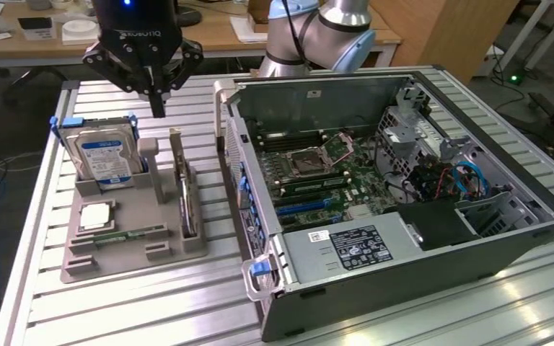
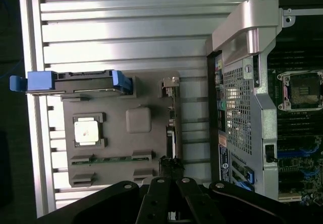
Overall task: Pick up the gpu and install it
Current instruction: 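Reach for the gpu, then pick up the gpu and move the gpu toward the slot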
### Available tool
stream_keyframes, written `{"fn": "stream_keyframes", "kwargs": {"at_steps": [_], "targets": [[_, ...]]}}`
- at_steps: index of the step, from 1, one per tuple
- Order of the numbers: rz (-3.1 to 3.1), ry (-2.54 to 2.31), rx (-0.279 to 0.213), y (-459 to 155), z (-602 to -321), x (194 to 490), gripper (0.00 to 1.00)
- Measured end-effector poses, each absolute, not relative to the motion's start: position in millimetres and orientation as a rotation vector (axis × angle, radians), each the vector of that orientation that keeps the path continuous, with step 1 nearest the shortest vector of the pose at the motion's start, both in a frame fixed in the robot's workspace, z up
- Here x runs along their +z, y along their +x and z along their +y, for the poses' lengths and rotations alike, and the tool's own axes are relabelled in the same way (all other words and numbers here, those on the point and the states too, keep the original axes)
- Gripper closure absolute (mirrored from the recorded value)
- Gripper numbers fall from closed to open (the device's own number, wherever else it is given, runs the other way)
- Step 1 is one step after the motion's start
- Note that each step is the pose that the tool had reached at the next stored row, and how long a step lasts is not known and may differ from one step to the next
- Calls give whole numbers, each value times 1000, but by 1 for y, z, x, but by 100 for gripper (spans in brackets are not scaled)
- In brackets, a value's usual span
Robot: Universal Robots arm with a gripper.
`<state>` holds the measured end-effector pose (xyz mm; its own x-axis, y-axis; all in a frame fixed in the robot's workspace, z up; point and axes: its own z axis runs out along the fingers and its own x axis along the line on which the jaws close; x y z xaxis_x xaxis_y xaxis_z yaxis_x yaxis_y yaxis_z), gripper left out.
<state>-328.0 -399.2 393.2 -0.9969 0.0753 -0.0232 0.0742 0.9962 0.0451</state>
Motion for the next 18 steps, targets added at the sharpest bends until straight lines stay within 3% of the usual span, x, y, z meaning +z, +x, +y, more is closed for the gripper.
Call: {"fn": "stream_keyframes", "kwargs": {"at_steps": [10,18], "targets": [[3114,117,69,-328,-399,393,89],[3114,117,69,-328,-399,393,53]]}}
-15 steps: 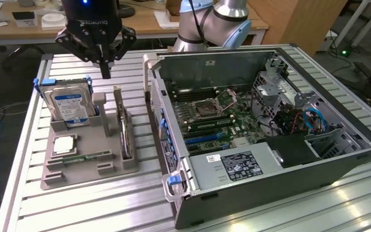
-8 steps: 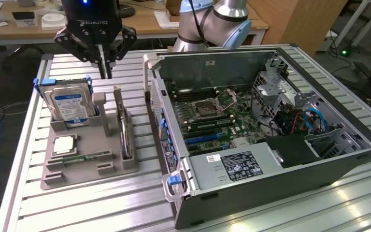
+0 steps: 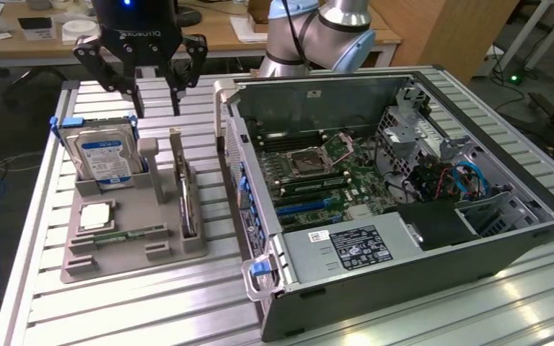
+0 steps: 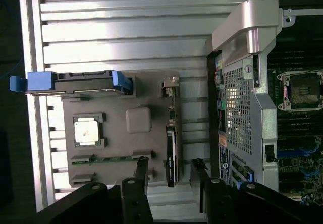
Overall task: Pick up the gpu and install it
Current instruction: 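Pick up the gpu and move the gpu toward the slot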
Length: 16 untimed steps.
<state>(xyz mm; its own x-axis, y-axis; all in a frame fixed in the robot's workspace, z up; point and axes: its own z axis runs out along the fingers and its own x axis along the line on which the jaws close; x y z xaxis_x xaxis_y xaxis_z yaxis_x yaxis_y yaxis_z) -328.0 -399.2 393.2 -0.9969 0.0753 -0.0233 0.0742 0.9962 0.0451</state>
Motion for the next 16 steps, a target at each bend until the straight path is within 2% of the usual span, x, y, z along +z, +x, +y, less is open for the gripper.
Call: {"fn": "stream_keyframes", "kwargs": {"at_steps": [1,3,4,5,16], "targets": [[3114,117,69,-328,-399,393,53],[3114,117,69,-328,-399,393,42],[3114,117,69,-328,-399,393,42],[3114,117,69,-328,-399,393,35],[3126,65,65,-328,-404,382,35]]}}
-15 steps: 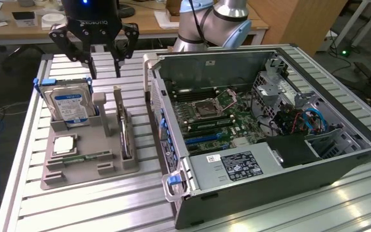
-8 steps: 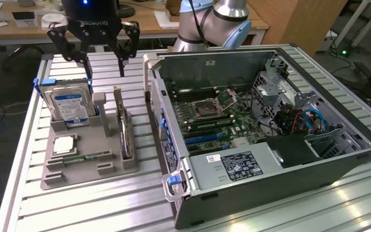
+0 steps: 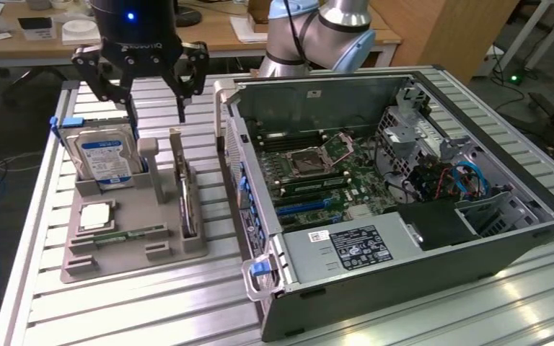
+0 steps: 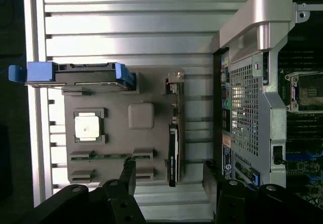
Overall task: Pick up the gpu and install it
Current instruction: 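Pick up the gpu and move the gpu toward the slot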
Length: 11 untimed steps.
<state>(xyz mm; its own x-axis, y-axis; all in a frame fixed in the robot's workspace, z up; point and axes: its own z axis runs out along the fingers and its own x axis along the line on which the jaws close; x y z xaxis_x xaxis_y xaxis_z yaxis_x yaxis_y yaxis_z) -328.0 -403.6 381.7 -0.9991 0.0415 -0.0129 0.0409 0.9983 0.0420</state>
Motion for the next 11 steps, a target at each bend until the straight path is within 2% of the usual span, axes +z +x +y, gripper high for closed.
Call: {"fn": "stream_keyframes", "kwargs": {"at_steps": [11], "targets": [[3126,59,64,-328,-405,362,35]]}}
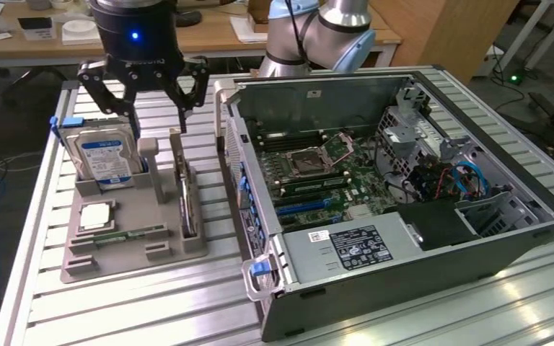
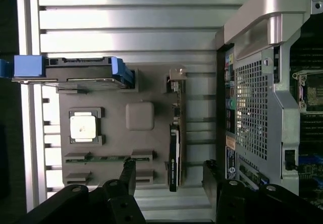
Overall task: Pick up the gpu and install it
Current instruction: 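Pick up the gpu and move the gpu toward the slot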
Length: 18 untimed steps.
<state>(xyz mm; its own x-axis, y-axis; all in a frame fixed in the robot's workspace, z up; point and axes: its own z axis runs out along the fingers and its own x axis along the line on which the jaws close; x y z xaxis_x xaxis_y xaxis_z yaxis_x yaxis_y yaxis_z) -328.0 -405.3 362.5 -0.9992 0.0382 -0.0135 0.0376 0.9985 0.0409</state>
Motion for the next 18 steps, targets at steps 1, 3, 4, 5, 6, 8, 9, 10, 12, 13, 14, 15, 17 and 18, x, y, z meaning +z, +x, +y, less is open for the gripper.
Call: {"fn": "stream_keyframes", "kwargs": {"at_steps": [1,3,4,5,6,8,9,10,12,13,14,15,17,18], "targets": [[3126,59,63,-328,-405,361,35],[3126,59,57,-328,-406,358,35],[3126,58,55,-328,-406,356,35],[3126,58,54,-328,-406,355,35],[3126,58,54,-328,-406,354,35],[3126,58,54,-328,-406,351,35],[3126,58,54,-328,-406,349,35],[3126,58,54,-328,-407,347,35],[3126,57,54,-328,-407,344,35],[3126,57,53,-328,-407,342,35],[3126,56,51,-328,-407,340,35],[3126,55,49,-328,-407,338,35],[3126,54,49,-328,-407,335,35],[3126,53,49,-328,-407,333,35]]}}
